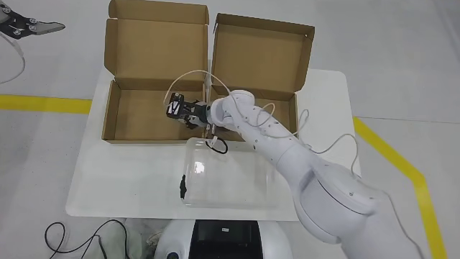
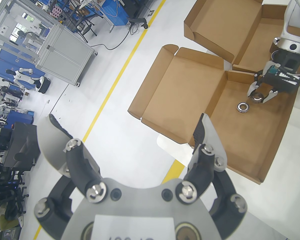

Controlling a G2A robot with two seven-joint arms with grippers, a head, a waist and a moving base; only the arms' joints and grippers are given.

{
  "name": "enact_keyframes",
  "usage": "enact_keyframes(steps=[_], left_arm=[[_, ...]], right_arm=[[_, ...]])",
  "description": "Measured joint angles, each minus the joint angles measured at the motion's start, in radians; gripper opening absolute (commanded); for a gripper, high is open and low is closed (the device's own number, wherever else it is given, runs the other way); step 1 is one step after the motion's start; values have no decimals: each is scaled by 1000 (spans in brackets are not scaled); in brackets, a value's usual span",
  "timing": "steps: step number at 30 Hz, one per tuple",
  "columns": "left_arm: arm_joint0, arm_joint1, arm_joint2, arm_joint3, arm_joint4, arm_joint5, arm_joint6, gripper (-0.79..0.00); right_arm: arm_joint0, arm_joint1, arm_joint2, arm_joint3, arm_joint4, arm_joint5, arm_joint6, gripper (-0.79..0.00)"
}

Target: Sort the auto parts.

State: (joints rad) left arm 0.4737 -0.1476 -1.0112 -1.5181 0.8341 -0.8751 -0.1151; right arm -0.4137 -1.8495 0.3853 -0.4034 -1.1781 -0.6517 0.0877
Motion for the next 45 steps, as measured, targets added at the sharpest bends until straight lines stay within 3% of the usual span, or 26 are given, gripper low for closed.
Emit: enact_keyframes(steps=[11, 18, 25, 27, 30, 33, 38, 45], left_arm=[[0, 0, 0, 0, 0, 0, 0, 0], [0, 0, 0, 0, 0, 0, 0, 0], [0, 0, 0, 0, 0, 0, 0, 0], [0, 0, 0, 0, 0, 0, 0, 0], [0, 0, 0, 0, 0, 0, 0, 0], [0, 0, 0, 0, 0, 0, 0, 0], [0, 0, 0, 0, 0, 0, 0, 0], [0, 0, 0, 0, 0, 0, 0, 0]], right_arm=[[11, -8, 10, 25, -44, -8, -149, -468], [-15, 23, 21, -15, -101, -14, -313, -456], [-39, 68, 51, -121, -147, 0, -355, -425], [-50, 86, 67, -164, -158, 2, -347, -394], [-71, 116, 98, -234, -170, 5, -325, -157], [-103, 152, 139, -316, -182, 9, -292, -22], [-182, 222, 229, -475, -211, 9, -223, 0], [-372, 332, 415, -790, -267, -26, -82, 0]])
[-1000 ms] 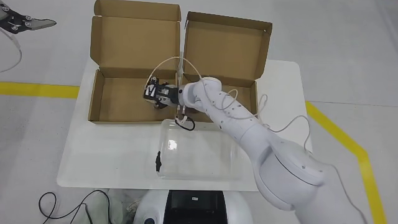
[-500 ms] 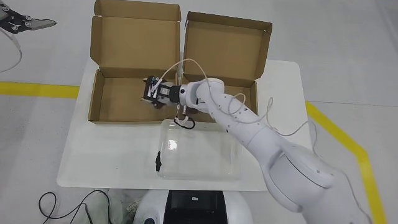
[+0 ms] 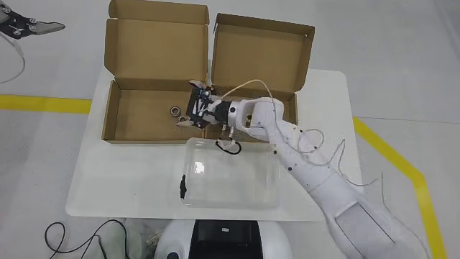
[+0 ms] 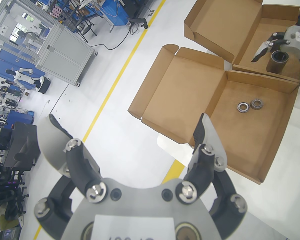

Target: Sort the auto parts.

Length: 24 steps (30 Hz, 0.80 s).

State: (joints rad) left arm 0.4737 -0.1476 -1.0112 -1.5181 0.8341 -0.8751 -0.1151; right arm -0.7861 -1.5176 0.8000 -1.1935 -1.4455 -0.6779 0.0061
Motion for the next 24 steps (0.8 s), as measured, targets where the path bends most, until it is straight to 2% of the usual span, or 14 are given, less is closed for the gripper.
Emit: enact_keyframes(steps=[6, 10, 17, 24], left_arm=[[0, 0, 0, 0, 0, 0, 0, 0], [0, 0, 0, 0, 0, 0, 0, 0], [0, 0, 0, 0, 0, 0, 0, 0], [0, 0, 0, 0, 0, 0, 0, 0]], right_arm=[[-195, 71, 171, -267, -29, -42, 89, 0], [-302, 101, 261, -392, -33, -58, 105, 0], [-430, 133, 359, -501, -44, -63, 86, 0], [-548, 158, 445, -573, -69, -27, 12, 0]])
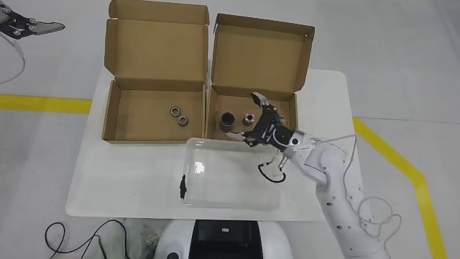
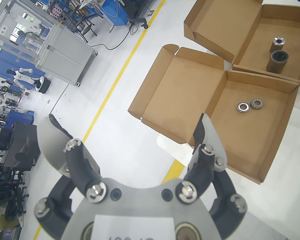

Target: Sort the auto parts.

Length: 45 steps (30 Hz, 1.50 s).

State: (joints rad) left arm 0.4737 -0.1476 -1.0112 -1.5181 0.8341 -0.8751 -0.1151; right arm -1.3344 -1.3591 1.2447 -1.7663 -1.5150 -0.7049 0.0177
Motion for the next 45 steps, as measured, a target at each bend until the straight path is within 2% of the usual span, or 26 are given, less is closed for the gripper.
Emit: enact_keyframes(steps=[11, 18, 24, 32, 36, 45], left_arm=[[0, 0, 0, 0, 0, 0, 0, 0], [0, 0, 0, 0, 0, 0, 0, 0], [0, 0, 0, 0, 0, 0, 0, 0], [0, 0, 0, 0, 0, 0, 0, 0], [0, 0, 0, 0, 0, 0, 0, 0], [0, 0, 0, 0, 0, 0, 0, 0]], right_arm=[[-218, 34, 136, -128, -38, 78, -113, 0], [-414, 54, 279, -210, -34, 157, -270, 0], [-546, 61, 345, -266, -31, 218, -342, 0], [-666, 65, 403, -337, -8, 297, -331, 0], [-724, 65, 421, -370, -4, 335, -365, 0], [-750, 67, 420, -389, 3, 368, -382, 0]])
